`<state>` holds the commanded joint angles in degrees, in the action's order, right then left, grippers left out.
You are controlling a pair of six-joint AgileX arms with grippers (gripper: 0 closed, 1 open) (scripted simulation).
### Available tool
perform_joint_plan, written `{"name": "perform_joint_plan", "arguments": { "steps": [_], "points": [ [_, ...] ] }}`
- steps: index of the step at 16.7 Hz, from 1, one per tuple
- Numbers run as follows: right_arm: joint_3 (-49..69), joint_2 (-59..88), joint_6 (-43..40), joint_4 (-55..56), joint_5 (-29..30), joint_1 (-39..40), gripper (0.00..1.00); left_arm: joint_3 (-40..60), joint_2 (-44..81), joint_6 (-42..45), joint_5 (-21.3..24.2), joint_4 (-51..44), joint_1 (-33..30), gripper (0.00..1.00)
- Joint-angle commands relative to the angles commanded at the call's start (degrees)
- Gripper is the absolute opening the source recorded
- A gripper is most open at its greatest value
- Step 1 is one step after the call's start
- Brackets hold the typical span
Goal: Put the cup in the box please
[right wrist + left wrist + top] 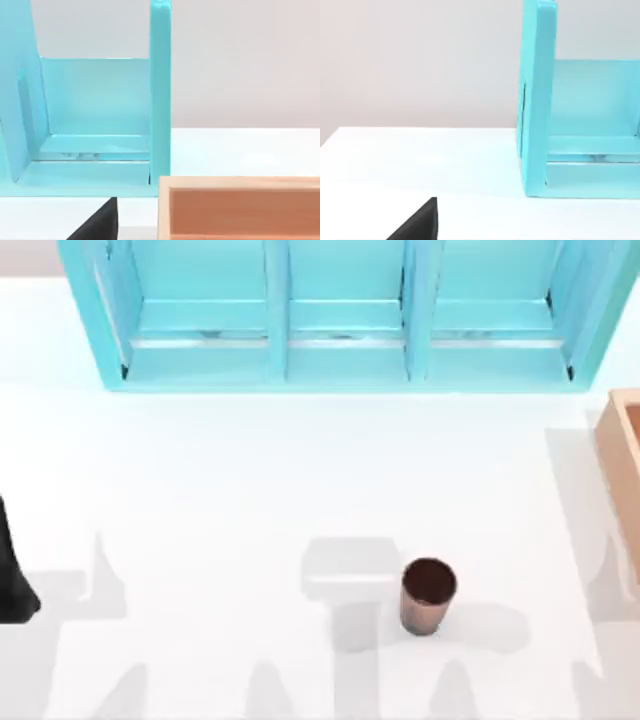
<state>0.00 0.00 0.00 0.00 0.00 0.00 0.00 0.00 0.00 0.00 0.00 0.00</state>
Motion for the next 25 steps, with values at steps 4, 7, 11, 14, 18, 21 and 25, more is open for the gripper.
{"name": "perform_joint_plan", "arguments": {
  "steps": [4, 7, 11, 14, 18, 21, 25],
  "points": [
    [1.5, 1.8, 1.1, -1.8, 0.1, 1.5, 1.0, 0.0, 0.0, 0.0, 0.0, 0.0, 0.0, 1.0],
    [8.0, 9.1, 5.2, -8.7, 0.5, 6.8, 1.0, 0.0, 0.0, 0.0, 0.0, 0.0, 0.0, 1.0],
    [23.5, 26.5, 13.6, -22.4, 1.0, 16.5, 1.0, 0.0, 0.0, 0.0, 0.0, 0.0, 0.0, 1.0],
    [37.9, 43.3, 20.8, -33.5, 1.1, 23.8, 1.0, 0.0, 0.0, 0.0, 0.0, 0.0, 0.0, 1.0],
    [58.3, 67.4, 29.5, -48.2, 0.7, 31.8, 1.0, 0.0, 0.0, 0.0, 0.0, 0.0, 0.0, 1.0],
    [72.5, 83.9, 34.4, -58.6, 0.4, 35.6, 1.0, 0.0, 0.0, 0.0, 0.0, 0.0, 0.0, 1.0],
    [85.3, 99.2, 38.2, -69.7, 0.1, 38.1, 1.0, 0.0, 0.0, 0.0, 0.0, 0.0, 0.0, 1.0]
  ]
}}
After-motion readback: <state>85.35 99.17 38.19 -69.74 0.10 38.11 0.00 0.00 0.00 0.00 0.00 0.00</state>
